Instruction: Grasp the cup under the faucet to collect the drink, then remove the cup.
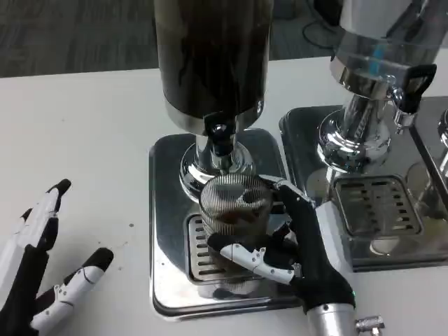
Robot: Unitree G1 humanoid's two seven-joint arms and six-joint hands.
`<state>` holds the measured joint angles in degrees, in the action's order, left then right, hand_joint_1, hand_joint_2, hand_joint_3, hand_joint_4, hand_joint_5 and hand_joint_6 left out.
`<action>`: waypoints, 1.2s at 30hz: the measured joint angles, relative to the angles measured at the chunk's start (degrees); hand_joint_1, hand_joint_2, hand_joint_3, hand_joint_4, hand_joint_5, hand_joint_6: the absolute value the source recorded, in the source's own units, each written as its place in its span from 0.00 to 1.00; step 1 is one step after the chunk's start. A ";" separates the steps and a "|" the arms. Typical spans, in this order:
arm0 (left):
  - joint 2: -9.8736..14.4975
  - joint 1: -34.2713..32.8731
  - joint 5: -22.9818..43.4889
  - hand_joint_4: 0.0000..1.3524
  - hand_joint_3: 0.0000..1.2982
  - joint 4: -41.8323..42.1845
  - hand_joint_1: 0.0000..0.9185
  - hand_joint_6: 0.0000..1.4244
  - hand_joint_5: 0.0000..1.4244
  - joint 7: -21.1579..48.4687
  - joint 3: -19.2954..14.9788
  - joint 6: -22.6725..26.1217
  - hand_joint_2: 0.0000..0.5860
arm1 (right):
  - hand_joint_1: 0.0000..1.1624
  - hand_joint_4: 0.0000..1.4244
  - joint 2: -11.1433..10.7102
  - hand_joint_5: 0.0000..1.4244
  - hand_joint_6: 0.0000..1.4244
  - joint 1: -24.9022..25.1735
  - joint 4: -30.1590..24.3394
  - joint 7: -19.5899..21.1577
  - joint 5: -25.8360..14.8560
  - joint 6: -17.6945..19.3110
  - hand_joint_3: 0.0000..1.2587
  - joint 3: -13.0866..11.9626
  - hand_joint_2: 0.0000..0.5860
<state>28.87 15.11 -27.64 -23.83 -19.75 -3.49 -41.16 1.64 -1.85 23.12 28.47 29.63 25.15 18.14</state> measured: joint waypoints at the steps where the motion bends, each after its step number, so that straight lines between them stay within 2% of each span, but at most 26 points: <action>1: 0.00 -0.05 0.00 0.00 0.02 -0.03 0.00 0.00 0.02 0.00 0.03 0.00 0.31 | 0.79 0.41 0.00 0.51 0.78 -0.03 0.00 0.29 0.02 0.03 0.43 0.00 0.31; 5: 0.01 -0.34 0.01 0.00 0.02 -0.25 0.00 0.00 0.02 0.00 0.11 -0.01 0.31 | 0.78 0.41 0.01 0.52 0.80 -0.38 -0.02 2.48 0.62 0.11 0.44 0.02 0.30; 12: 0.01 -1.08 0.00 0.00 0.02 -0.69 0.00 0.00 0.02 0.01 0.33 -0.02 0.31 | 0.79 0.42 -0.08 0.53 0.83 -0.78 -0.14 3.61 0.93 0.60 0.45 0.01 0.31; 19: 0.57 -1.49 -0.18 0.00 0.00 -0.75 0.00 0.00 0.00 0.52 0.79 0.00 0.30 | 0.79 0.43 -0.42 0.54 0.84 -3.48 -3.11 3.95 1.62 0.67 0.45 -0.12 0.31; 25: 2.62 -2.12 -2.95 0.00 0.00 -0.24 0.00 0.00 0.00 2.10 2.52 1.51 0.27 | 0.79 0.43 -1.38 0.54 0.84 -6.10 -6.04 4.07 2.58 1.00 0.46 -0.06 0.31; 32: 7.25 -1.69 -11.14 0.00 0.00 6.97 0.00 0.00 0.00 3.59 4.55 4.76 0.25 | 0.79 0.43 -1.93 0.54 0.84 -9.72 -10.75 4.06 2.74 1.48 0.46 0.29 0.31; 36: 8.81 -0.10 -13.18 0.00 0.00 10.17 0.00 0.00 0.00 3.59 4.60 5.73 0.24 | 0.79 0.43 -2.34 0.54 0.84 -11.12 -12.24 3.62 2.56 1.73 0.46 0.32 0.31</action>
<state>37.68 15.00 -40.82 -13.66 -16.16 1.11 -35.43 -0.71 -12.97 10.88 32.09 32.20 26.88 18.46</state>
